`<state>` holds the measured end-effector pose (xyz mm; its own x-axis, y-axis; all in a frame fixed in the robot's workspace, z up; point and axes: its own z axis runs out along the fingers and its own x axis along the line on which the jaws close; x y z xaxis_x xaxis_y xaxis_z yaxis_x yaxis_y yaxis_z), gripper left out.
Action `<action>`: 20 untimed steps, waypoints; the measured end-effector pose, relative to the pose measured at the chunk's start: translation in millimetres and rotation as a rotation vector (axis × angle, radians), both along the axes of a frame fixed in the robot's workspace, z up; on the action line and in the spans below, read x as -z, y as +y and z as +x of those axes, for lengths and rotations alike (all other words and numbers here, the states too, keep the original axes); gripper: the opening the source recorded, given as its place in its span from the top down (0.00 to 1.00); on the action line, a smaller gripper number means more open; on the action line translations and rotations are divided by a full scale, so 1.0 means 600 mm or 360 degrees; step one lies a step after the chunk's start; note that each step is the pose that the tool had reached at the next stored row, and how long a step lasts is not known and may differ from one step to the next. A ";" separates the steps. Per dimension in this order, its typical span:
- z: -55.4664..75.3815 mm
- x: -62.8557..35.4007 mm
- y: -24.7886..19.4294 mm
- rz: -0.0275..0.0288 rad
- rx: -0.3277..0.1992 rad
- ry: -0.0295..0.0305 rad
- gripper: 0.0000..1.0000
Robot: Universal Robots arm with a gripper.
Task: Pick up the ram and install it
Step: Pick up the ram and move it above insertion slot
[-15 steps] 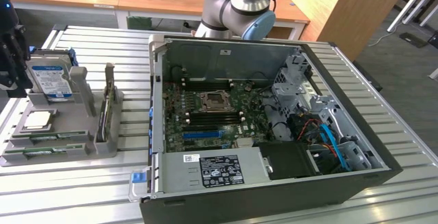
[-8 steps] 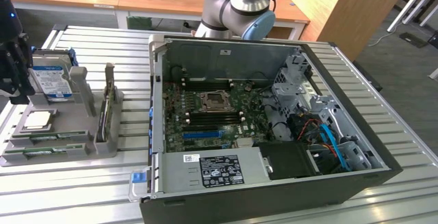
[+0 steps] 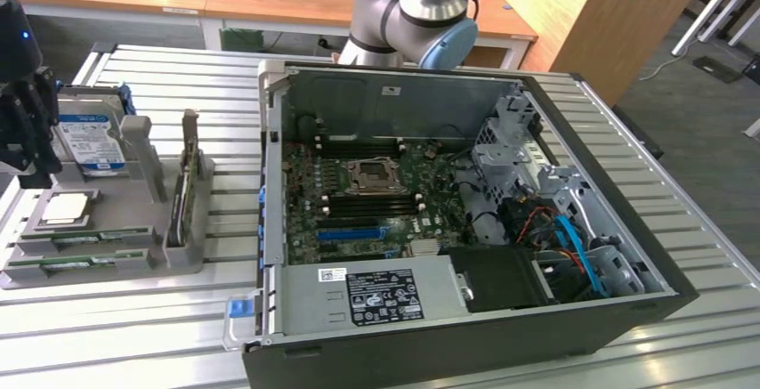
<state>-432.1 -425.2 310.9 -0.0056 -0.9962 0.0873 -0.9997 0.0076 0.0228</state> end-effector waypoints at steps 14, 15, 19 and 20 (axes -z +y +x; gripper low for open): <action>0.000 0.024 0.0001 -0.00128 -0.0003 -0.00003 0.70; 0.000 0.025 0.0001 -0.00135 -0.0004 -0.00002 0.70; 0.000 0.030 0.0001 -0.00178 -0.0005 -0.00002 0.70; 0.000 0.031 0.0000 -0.00190 -0.0005 -0.00001 0.70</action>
<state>-432.2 -425.2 292.2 -0.0025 -0.9951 0.0992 -0.9997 0.0047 0.0227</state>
